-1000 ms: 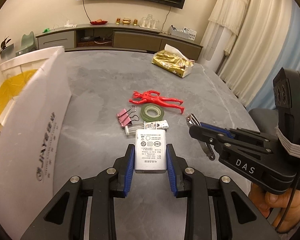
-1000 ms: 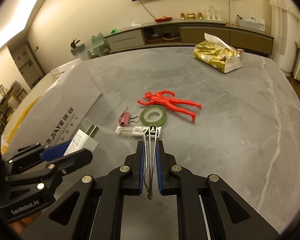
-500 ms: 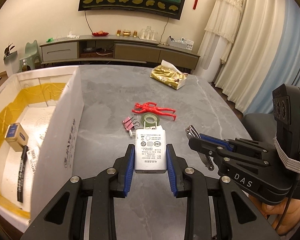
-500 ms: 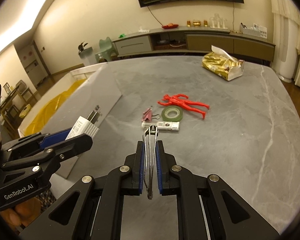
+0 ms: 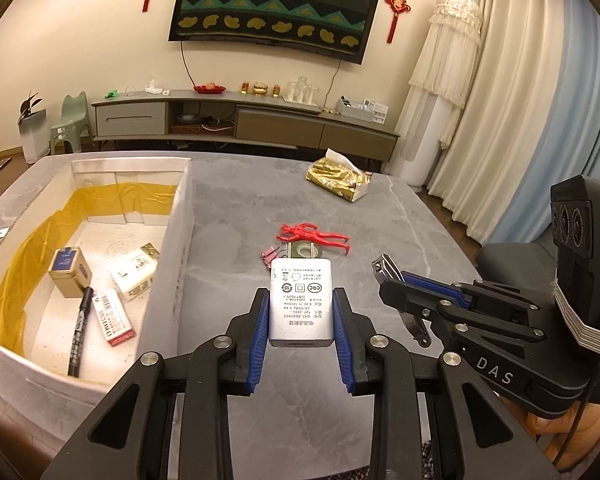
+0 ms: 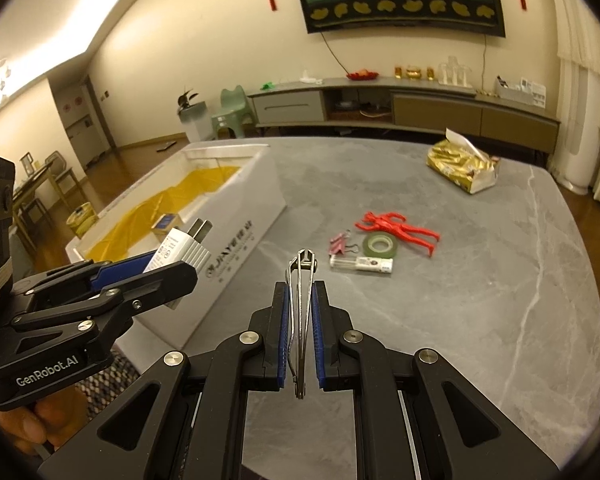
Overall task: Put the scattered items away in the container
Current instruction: 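Lift the charger plug and nail clipper and carry them over the white box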
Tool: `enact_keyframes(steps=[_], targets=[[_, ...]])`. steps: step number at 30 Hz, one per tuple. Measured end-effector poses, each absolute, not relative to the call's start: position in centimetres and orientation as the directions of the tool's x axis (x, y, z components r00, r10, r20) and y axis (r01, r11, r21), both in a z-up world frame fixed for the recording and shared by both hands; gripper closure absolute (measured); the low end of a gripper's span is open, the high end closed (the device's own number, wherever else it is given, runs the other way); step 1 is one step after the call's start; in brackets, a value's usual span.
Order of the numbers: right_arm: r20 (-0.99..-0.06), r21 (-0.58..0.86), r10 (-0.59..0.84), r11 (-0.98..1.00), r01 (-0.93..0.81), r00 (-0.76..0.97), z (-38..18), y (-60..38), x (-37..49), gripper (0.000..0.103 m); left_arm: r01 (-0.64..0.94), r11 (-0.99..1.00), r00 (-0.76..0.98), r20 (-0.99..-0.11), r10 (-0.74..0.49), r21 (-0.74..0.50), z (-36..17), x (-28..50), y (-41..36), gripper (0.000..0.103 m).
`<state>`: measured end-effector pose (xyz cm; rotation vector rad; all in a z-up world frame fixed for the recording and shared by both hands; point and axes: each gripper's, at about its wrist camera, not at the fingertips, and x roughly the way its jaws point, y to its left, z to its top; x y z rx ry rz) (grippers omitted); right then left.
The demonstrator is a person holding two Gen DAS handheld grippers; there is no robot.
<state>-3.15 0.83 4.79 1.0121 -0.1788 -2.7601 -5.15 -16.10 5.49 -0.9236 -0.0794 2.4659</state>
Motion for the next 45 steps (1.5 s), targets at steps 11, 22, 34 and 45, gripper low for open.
enact_keyframes(steps=[11, 22, 34, 45], targets=[[-0.61, 0.134, -0.227, -0.974, 0.183, -0.76, 7.0, -2.2, -2.0, 0.093, -0.426, -0.869, -0.677, -0.549, 0.49, -0.251, 7.4, -3.7, -18.6, 0.072], [-0.597, 0.089, -0.248, -0.966, 0.245, -0.763, 8.9, -6.1, -2.4, 0.093, -0.373, -0.882, -0.716, -0.515, 0.472, -0.289, 8.1, -4.0, -22.7, 0.072], [-0.592, 0.056, -0.286, -0.947, 0.315, -0.754, 10.1, -10.5, -4.7, 0.093, -0.3, -0.895, -0.758, -0.488, 0.433, -0.329, 8.4, -5.0, -28.0, 0.072], [-0.603, 0.062, -0.338, -0.923, 0.38, -0.722, 10.4, -13.6, -8.3, 0.093, -0.215, -0.914, -0.8, -0.475, 0.367, -0.344, 8.7, -7.4, -32.8, 0.072]])
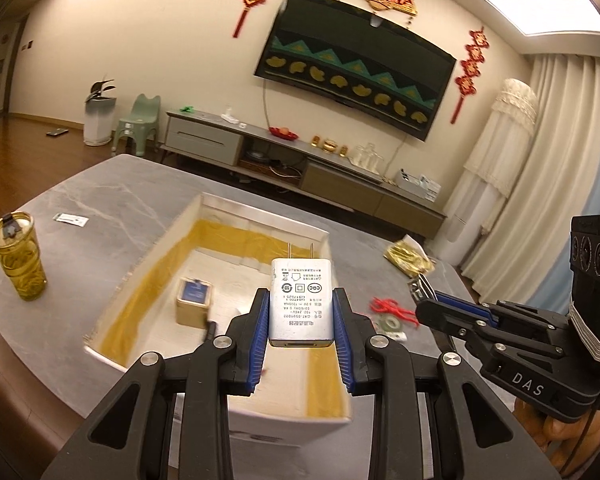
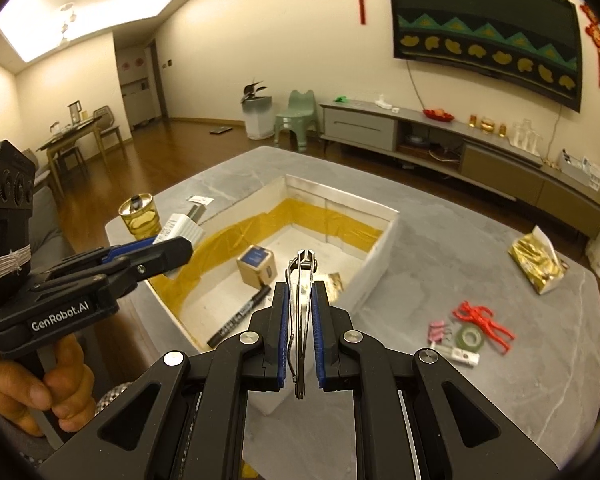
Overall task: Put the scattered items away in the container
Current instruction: 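Lift the charger plug and nail clipper and carry them over the white box, then lower the charger plug and clipper into the box and open both tools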
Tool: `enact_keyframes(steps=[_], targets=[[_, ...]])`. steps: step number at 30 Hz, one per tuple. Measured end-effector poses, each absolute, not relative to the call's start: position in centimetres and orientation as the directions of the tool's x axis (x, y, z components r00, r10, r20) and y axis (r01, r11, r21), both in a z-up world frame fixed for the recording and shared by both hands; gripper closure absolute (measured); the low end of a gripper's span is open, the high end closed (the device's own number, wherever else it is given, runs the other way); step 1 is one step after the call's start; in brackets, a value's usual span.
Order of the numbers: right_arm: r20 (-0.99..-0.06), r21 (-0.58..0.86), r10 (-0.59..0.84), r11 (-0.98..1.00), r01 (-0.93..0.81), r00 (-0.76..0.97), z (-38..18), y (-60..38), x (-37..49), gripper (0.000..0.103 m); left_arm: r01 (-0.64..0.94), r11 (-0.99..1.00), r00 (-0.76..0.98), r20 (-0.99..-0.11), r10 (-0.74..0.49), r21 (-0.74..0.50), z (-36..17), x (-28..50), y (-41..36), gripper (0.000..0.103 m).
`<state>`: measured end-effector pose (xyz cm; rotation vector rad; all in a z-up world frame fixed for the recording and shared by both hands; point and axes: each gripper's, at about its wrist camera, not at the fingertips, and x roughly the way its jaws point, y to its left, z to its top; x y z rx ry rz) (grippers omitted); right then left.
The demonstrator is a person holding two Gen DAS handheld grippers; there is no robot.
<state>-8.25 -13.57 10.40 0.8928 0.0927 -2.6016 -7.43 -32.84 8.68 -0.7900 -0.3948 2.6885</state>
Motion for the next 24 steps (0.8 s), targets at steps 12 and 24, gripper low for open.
enact_keyframes(steps=[12, 24], targets=[[-0.644, 0.1, -0.392, -0.895, 0.435, -0.657, 10.1, -15.8, -14.8, 0.093, -0.148, -0.918, -0.791, -0.513, 0.334, -0.369, 7.2, -11.2, -35.4, 0.072], [-0.711, 0.161, -0.43, -0.87, 0.466, -0.557, 8.2, -18.1, -22.4, 0.093, -0.159, -0.909, -0.716, -0.589, 0.375, -0.385, 7.9, -17.3, -35.4, 0.072]])
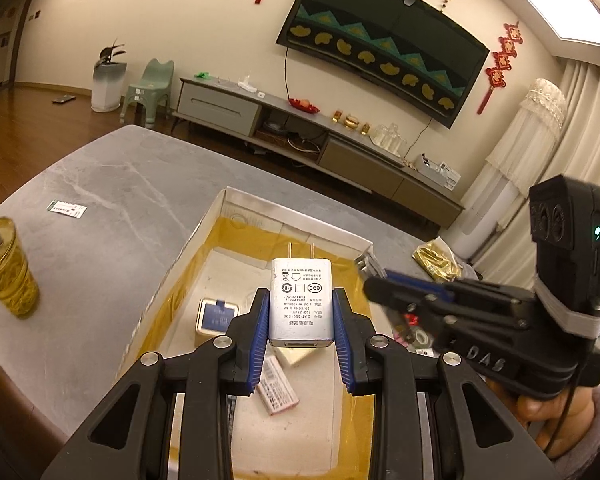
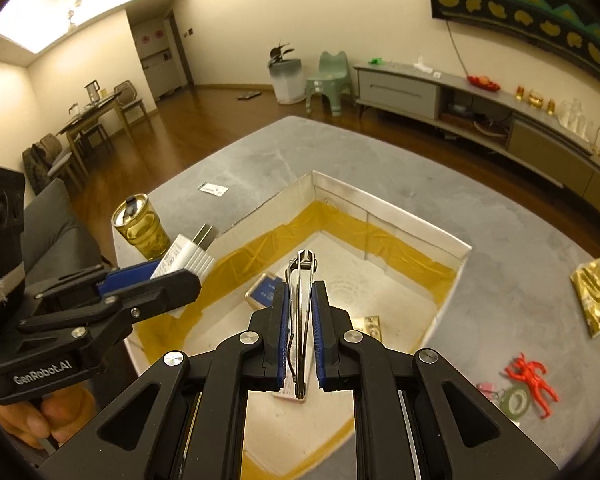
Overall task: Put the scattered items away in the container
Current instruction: 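Lower the charger plug and clipper into the box and open both tools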
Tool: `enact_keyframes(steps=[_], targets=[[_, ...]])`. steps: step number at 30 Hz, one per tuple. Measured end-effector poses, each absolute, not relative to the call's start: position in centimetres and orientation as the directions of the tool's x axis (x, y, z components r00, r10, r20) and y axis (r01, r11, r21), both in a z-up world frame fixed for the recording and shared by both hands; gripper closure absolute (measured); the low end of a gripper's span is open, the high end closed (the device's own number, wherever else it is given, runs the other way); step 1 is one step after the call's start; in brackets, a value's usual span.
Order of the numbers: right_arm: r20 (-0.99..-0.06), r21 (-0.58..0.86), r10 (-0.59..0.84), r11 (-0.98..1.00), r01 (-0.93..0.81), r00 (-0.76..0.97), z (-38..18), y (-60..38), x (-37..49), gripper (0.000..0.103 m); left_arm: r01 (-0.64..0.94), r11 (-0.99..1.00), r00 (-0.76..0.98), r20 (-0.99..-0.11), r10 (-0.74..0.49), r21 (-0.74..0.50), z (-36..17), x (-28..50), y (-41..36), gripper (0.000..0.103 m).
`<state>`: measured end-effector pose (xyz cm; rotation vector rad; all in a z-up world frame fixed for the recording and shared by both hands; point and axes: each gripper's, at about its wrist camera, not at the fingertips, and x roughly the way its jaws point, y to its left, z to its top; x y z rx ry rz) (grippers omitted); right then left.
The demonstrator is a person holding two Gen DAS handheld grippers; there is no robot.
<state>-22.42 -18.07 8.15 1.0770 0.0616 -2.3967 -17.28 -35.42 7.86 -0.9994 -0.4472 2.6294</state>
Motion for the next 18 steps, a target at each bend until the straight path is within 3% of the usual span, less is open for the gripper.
enact_keyframes(steps=[10, 18], targets=[[-0.766, 0.239, -0.448, -0.864, 0.444, -0.461, 5.5, -18.1, -27.8, 0.093, -0.11, -0.899, -0.622, -0.676, 0.395, -0.424, 6.4, -23.8, -35.5, 0.072], [-0.808, 0.22, -0.416, -0.871, 0.44, -0.418, 4.3, -18.2, -31.2, 0.092, -0.052, -0.894, -0.558, -0.73, 0.395, -0.444, 4.4, -28.0, -34.5, 0.072]])
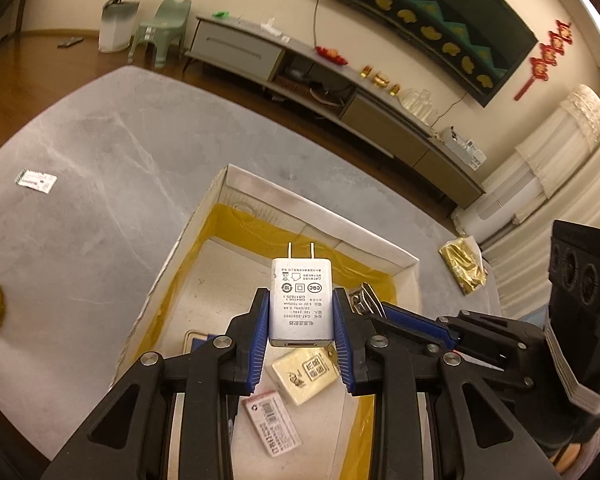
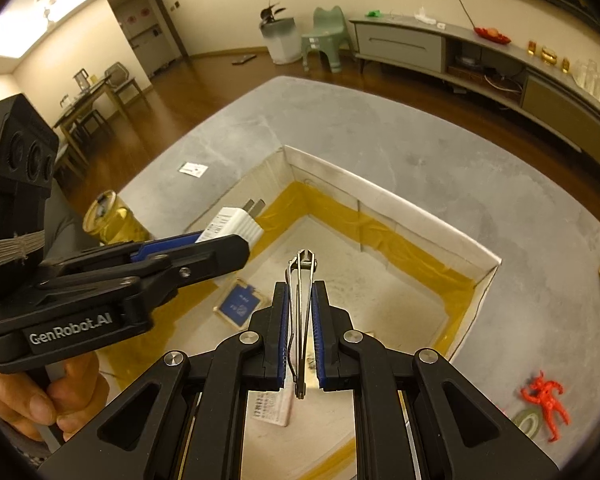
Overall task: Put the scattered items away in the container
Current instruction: 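Lower the charger plug and clipper into the box and open both tools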
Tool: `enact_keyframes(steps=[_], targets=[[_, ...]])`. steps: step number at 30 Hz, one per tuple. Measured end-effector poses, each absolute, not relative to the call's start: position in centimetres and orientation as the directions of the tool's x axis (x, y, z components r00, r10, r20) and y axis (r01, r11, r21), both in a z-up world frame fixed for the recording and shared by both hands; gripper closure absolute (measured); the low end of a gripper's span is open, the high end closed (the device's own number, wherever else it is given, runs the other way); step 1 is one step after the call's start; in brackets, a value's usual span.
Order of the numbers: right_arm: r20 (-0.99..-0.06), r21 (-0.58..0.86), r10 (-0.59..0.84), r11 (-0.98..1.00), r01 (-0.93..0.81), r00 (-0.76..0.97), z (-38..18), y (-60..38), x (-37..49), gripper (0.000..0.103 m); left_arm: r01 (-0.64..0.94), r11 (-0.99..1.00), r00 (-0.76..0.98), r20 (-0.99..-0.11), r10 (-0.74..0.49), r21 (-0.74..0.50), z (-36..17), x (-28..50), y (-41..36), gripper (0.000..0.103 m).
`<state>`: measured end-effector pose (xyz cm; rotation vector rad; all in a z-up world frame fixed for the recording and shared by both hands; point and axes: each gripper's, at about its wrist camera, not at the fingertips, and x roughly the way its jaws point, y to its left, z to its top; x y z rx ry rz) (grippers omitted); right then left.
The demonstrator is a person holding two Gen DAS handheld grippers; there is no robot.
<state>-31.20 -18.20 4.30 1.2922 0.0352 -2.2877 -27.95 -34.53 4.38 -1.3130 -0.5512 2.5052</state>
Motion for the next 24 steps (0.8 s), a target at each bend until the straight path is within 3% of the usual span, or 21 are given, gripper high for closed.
enact_keyframes(steps=[5, 10, 24], targets=[[-0.83, 0.186, -0.379, -0.879, 0.439, -0.409, 3.6, -18.2, -32.7, 0.092, -0.005, -0.897, -0.533, -0.758, 0.376, -0.442, 2.8, -29.7, -34.2, 0.072], [-0.836, 0.114, -0.321, -0.894, 0.432, -0.444, 3.2, -18.0, -33.5, 0.08, 0.034, -0.895, -0.488, -0.789, 0.373, -0.445, 0.6, -31.7, -34.5, 0.071], [-0.824, 0.154, -0.353, -0.892, 0.424, -0.443, 3.2, -16.7, -32.0, 0.081, 0.015, -0.889, -0.503, -0.772, 0.389, -0.457, 1.8, -30.2, -35.5, 0.071]])
